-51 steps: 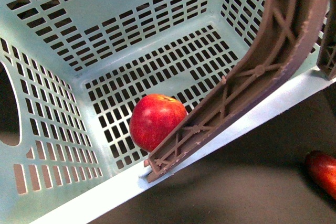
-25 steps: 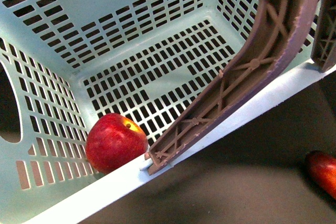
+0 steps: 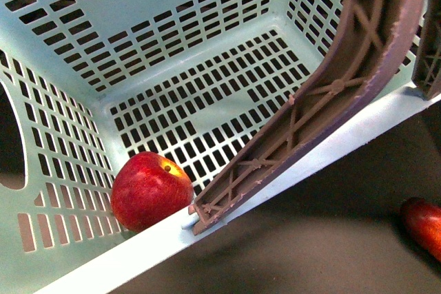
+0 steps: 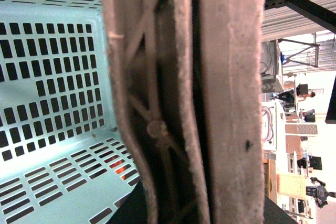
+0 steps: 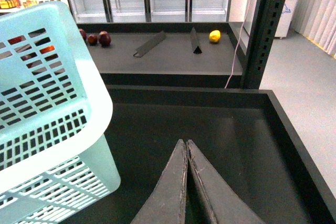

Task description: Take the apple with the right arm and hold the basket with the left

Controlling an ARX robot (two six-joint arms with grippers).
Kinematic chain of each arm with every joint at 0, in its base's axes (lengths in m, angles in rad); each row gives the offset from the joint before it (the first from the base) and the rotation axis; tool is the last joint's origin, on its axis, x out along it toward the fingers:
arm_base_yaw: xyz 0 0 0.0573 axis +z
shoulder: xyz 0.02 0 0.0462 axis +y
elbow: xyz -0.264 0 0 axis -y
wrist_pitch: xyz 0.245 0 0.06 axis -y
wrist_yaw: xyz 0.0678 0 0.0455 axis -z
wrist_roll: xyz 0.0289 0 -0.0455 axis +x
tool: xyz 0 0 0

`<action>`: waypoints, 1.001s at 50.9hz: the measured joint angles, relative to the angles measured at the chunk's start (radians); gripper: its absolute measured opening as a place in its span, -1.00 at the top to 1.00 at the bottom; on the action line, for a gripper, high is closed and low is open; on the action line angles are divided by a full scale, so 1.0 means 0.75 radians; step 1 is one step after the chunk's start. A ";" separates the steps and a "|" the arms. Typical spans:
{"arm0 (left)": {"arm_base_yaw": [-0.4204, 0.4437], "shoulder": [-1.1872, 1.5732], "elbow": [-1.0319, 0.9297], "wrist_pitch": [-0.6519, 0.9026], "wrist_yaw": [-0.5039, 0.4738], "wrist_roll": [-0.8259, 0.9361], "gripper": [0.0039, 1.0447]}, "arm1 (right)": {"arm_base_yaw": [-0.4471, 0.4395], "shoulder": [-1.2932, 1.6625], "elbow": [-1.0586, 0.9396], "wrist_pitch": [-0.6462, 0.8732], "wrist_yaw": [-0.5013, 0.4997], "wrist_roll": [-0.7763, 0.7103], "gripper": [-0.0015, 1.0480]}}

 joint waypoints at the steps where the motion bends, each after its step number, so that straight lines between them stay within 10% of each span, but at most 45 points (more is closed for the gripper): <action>1: 0.000 0.000 0.000 0.000 0.000 0.000 0.71 | 0.000 -0.005 -0.002 -0.004 0.000 0.000 0.96; 51: 0.000 0.000 0.000 0.000 -0.005 0.001 0.71 | 0.000 -0.519 -0.036 -0.457 0.000 -0.001 0.96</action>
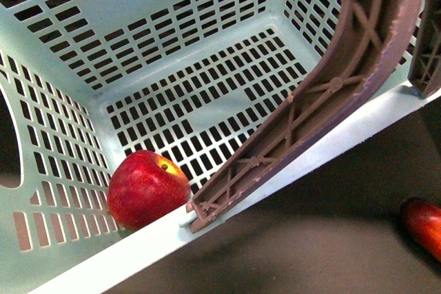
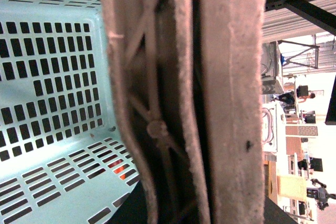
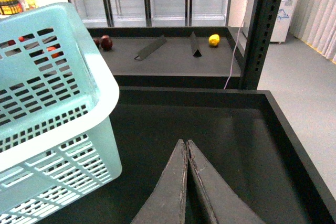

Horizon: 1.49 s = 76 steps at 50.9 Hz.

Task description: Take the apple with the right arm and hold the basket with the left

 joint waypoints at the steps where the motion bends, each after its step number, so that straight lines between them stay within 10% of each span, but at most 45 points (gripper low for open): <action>1: 0.000 0.000 0.000 0.000 0.001 0.002 0.71 | 0.000 -0.001 0.000 -0.001 -0.001 0.000 0.96; 10: 0.000 -0.001 0.000 0.000 0.003 0.000 0.71 | 0.000 -0.004 0.000 -0.003 -0.001 -0.001 0.93; 40: 0.000 -0.001 0.000 0.000 0.003 -0.001 0.71 | 0.000 -0.005 0.000 -0.003 0.000 0.000 -0.84; 50: -0.001 0.000 0.000 -0.001 -0.008 -0.004 0.71 | 0.000 -0.005 0.000 -0.003 -0.001 0.000 -0.83; 60: 0.007 -0.001 0.016 -0.094 -0.565 -0.330 0.71 | 0.000 -0.006 0.000 -0.003 -0.001 0.000 -0.83; 76: 0.350 0.074 0.013 -0.055 -0.512 -0.373 0.71 | 0.000 -0.006 0.000 -0.003 -0.001 0.000 -0.83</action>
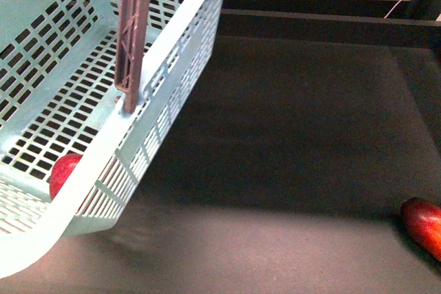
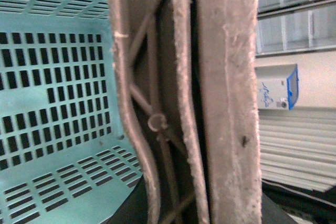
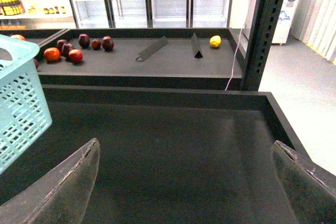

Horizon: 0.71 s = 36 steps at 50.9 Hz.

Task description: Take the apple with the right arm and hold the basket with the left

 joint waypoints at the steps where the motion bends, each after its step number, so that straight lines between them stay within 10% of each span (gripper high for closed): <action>1: 0.021 0.016 0.000 0.002 0.007 0.000 0.71 | 0.000 0.000 0.000 0.000 0.000 0.000 -0.83; 36: 0.262 0.410 0.005 0.155 0.001 -0.189 0.71 | 0.000 0.000 0.000 0.000 0.001 0.000 -0.83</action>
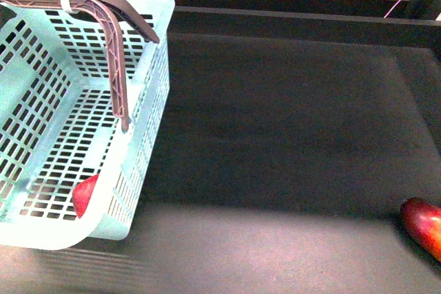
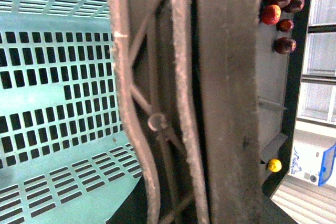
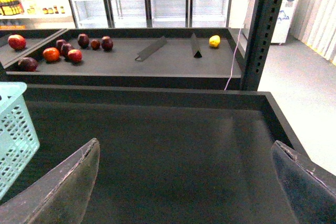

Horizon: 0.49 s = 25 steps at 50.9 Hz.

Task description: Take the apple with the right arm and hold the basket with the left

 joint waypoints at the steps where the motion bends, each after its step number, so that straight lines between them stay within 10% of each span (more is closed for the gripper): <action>1: 0.002 0.005 0.000 0.000 -0.009 -0.007 0.71 | 0.000 0.000 0.000 0.000 0.000 -0.001 -0.83; 25: 0.003 0.093 0.011 -0.074 -0.088 -0.040 0.71 | 0.000 0.000 0.000 0.000 0.000 0.000 -0.83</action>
